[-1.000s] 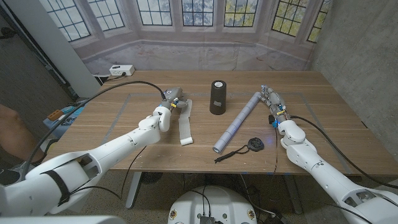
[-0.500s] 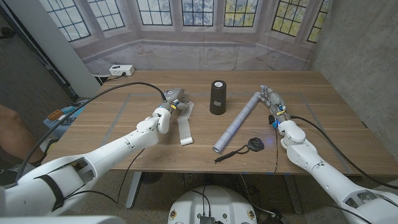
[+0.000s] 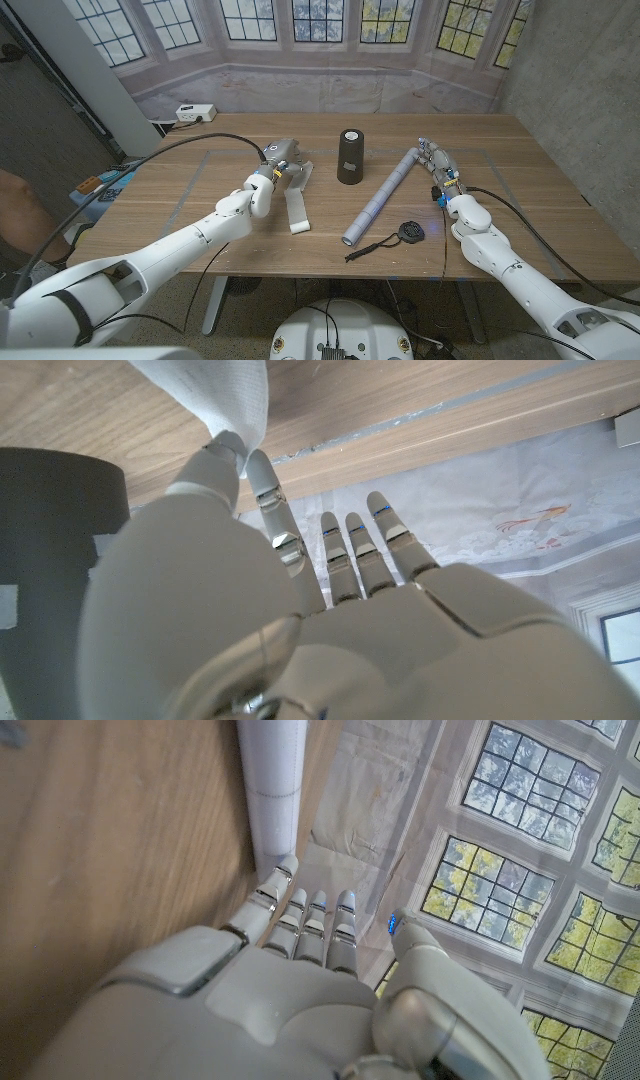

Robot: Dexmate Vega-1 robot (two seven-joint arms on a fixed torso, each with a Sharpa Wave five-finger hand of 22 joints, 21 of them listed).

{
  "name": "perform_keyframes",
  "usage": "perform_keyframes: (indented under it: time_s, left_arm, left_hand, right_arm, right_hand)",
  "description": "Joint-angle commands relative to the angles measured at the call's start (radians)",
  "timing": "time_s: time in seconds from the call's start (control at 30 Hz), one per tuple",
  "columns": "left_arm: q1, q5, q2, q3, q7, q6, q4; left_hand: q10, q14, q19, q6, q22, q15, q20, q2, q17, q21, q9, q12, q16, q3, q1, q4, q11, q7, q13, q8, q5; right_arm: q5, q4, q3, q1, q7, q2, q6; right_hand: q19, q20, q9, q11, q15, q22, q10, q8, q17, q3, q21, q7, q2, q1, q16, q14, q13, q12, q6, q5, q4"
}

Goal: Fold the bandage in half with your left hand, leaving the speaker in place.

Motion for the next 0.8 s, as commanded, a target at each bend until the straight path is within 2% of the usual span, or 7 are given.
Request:
perform_keyframes:
  time_s: [0.03, 0.8]
  left_arm:
    - [0.038, 0.015, 0.022, -0.025, 0.005, -0.011, -0.048]
    - [0.105, 0.033, 0.064, -0.067, 0.006, -0.032, -0.122]
  left_hand:
    - [0.005, 0.005, 0.006, 0.007, 0.002, -0.001, -0.005, 0.145, 0.004, 0.009, 0.001, -0.002, -0.003, 0.007, 0.144, 0.0, -0.006, 0.0, 0.005, 0.001, 0.008]
    - [0.004, 0.004, 0.005, 0.011, 0.002, -0.004, -0.008, 0.14, 0.006, 0.011, -0.005, -0.005, -0.005, 0.011, 0.142, 0.003, -0.006, -0.001, 0.005, 0.003, 0.012]
  right_arm:
    - [-0.002, -0.018, 0.001, -0.012, -0.004, -0.006, -0.002]
    - [-0.013, -0.041, -0.008, -0.023, -0.011, -0.002, 0.0]
  right_hand:
    - [0.006, -0.033, 0.002, 0.002, -0.018, 0.003, 0.011, -0.005, 0.006, 0.006, 0.0, 0.004, 0.003, 0.001, 0.008, 0.009, 0.003, -0.002, 0.007, 0.001, 0.0]
    - [0.006, -0.034, 0.002, -0.001, -0.018, 0.003, 0.01, -0.006, 0.006, 0.007, -0.001, 0.004, 0.003, 0.001, 0.008, 0.008, 0.003, -0.003, 0.008, 0.001, 0.0]
